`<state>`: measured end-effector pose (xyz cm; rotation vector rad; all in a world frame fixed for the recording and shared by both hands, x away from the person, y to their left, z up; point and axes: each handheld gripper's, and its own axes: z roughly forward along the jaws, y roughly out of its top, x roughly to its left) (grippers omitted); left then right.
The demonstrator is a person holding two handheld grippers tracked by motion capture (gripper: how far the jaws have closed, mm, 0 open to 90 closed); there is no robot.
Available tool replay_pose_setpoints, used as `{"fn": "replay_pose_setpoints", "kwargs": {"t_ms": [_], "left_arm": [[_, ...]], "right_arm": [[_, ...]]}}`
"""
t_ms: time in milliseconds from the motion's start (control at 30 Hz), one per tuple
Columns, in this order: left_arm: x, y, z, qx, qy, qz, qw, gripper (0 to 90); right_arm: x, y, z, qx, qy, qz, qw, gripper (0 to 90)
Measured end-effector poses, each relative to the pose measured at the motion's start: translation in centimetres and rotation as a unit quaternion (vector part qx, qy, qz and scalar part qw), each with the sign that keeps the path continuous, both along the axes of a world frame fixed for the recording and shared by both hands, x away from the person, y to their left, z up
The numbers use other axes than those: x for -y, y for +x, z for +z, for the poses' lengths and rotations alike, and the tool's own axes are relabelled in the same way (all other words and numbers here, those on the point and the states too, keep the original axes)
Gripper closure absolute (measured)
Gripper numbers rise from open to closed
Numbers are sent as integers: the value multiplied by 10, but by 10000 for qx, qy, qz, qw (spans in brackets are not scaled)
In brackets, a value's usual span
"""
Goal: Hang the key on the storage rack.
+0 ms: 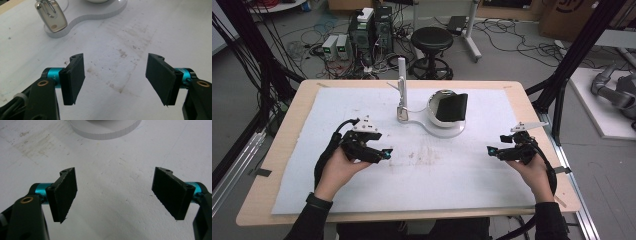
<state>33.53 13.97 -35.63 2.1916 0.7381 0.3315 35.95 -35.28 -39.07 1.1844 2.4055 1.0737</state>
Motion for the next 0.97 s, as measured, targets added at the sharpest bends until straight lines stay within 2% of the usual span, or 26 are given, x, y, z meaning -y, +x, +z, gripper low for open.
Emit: {"fn": "replay_pose_setpoints", "kwargs": {"t_ms": [633,967], "left_arm": [[-12,3,0,-66,20,110,9999,316],[-12,4,-2,-95,38,111,9999,317]], "right_arm": [[1,1,-2,-6,-26,1,10000,208],[2,1,-3,-21,-19,-1,10000,208]]}}
